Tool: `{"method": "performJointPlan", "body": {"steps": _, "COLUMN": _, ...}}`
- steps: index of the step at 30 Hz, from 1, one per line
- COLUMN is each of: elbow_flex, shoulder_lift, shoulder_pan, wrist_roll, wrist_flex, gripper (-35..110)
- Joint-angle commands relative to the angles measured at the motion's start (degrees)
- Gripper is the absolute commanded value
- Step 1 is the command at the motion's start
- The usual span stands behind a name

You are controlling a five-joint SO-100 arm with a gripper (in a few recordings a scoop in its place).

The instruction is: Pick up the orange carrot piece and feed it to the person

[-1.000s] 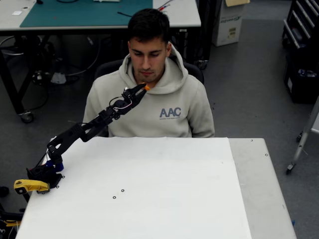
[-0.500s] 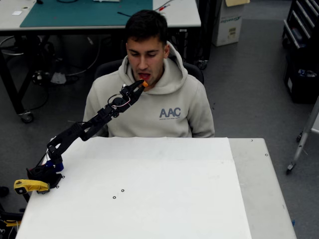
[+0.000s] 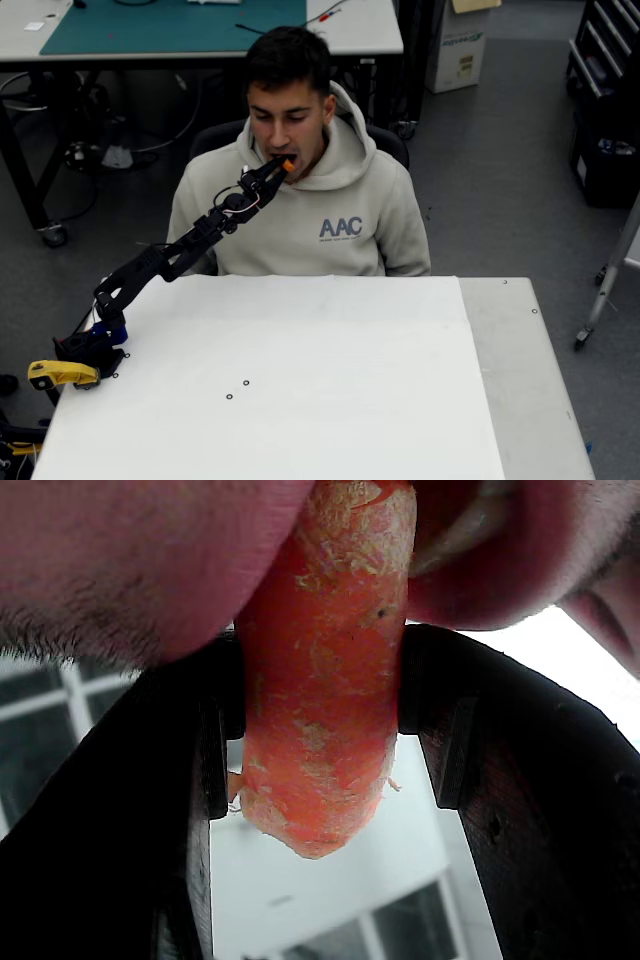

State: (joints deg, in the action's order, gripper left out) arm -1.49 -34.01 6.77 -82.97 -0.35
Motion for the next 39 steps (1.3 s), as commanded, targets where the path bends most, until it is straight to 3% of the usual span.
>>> {"method": "performJointPlan", "body": {"steps": 1, "elbow_flex": 1.1, "shoulder_lift": -10.6, "shoulder_pan": 0.7, "wrist_roll": -0.5, "wrist_flex": -2.1, "gripper": -3}}
{"method": "performJointPlan", "body": {"steps": 34, "elbow_flex": 1.1, "shoulder_lift": -10.6, "shoulder_pan": 1.2, "wrist_roll": 0.0, "wrist_flex": -2.5, "gripper": -2}}
{"method": "performJointPlan", "body": {"steps": 39, "elbow_flex": 1.1, "shoulder_lift": -10.6, "shoulder_pan": 1.5, "wrist_roll": -0.4, "wrist_flex": -2.5, "gripper": 4}}
